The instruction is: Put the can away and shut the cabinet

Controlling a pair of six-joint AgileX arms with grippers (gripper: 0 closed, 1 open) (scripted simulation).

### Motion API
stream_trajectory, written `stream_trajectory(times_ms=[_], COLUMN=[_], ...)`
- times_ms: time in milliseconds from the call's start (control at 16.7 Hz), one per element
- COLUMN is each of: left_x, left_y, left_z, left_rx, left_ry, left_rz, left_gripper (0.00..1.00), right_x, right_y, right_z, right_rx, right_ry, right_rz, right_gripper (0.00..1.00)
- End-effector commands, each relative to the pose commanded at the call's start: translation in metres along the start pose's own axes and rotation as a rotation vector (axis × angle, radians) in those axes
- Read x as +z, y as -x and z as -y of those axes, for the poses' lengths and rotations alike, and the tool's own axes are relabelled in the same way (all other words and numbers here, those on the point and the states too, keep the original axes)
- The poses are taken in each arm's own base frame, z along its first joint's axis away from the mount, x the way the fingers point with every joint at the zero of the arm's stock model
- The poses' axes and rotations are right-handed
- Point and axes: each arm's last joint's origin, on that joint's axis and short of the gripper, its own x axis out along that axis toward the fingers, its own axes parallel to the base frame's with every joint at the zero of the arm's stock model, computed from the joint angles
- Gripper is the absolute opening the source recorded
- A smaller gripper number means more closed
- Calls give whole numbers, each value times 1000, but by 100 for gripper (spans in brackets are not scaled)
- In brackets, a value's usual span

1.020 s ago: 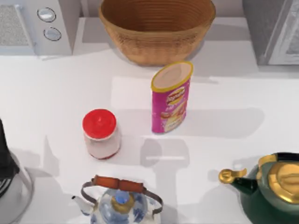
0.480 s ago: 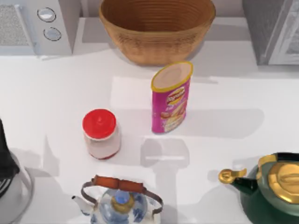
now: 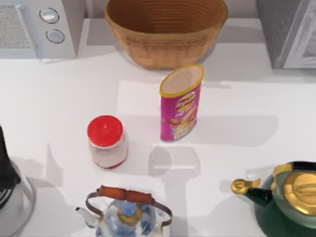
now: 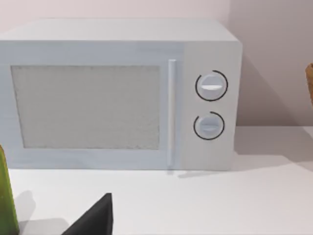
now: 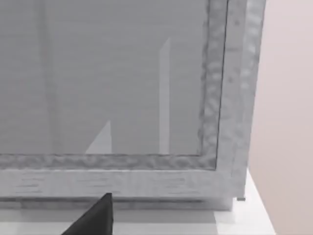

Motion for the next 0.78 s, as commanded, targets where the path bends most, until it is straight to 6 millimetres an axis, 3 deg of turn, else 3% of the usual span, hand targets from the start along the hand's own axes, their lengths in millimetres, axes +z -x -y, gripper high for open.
stream_trajectory(times_ms=[180,360,600,780], left_x=[0,0,0,0], left_y=[0,0,0,0], left_z=[0,0,0,0], left_rx=[0,0,0,0], left_ry=[0,0,0,0], left_rz=[0,0,0,0], left_gripper=[100,100,100,100], right_x=[16,49,120,186], right_y=[-8,-19,-32,-34], right_z=[16,42,69,73], right_rx=[0,0,0,0], right_ry=[5,3,-15,-33], right_rz=[3,1,-9,-19], right_gripper=[100,100,100,100])
